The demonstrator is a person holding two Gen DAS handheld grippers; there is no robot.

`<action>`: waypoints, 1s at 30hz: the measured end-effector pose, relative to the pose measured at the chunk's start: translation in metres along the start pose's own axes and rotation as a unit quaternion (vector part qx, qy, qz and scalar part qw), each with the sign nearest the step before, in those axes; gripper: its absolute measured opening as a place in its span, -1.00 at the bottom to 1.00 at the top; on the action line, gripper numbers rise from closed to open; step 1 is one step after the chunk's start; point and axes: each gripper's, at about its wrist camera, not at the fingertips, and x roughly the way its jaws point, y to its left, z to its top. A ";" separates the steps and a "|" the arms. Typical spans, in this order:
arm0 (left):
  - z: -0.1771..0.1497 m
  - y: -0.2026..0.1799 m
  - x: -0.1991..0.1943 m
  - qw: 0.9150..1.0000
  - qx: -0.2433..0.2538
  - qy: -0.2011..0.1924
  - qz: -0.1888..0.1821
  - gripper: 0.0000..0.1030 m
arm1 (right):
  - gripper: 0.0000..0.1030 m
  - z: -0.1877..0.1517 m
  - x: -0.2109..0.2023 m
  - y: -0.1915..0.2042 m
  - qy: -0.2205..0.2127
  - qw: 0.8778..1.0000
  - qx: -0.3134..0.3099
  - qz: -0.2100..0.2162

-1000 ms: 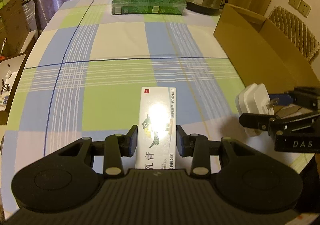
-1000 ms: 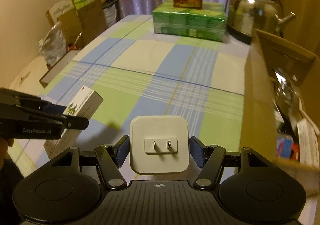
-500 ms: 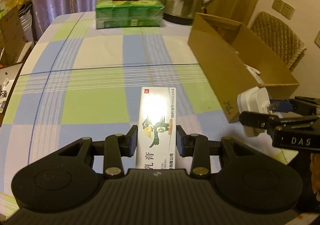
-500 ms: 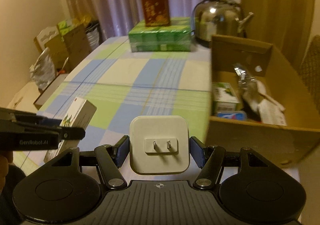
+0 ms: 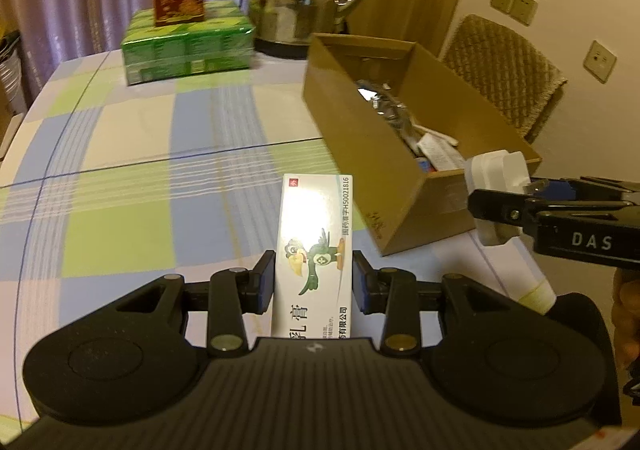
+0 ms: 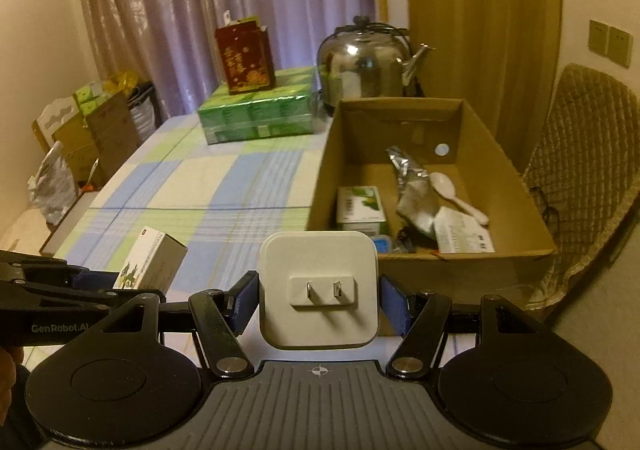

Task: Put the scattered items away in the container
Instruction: 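Carry the medicine box and plug adapter over the cardboard box with both tools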

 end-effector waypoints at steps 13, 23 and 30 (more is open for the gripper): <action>0.015 -0.034 0.015 0.999 0.026 0.000 -0.019 -0.35 | 0.20 0.005 -0.015 -0.038 -0.019 0.999 0.036 -0.026; 0.025 -0.050 0.025 0.999 0.037 0.001 -0.029 -0.36 | 0.20 0.009 -0.021 -0.060 -0.025 0.997 0.057 -0.042; 0.033 -0.061 0.032 0.998 0.038 -0.002 -0.041 -0.35 | 0.20 0.013 -0.023 -0.071 -0.029 0.996 0.068 -0.054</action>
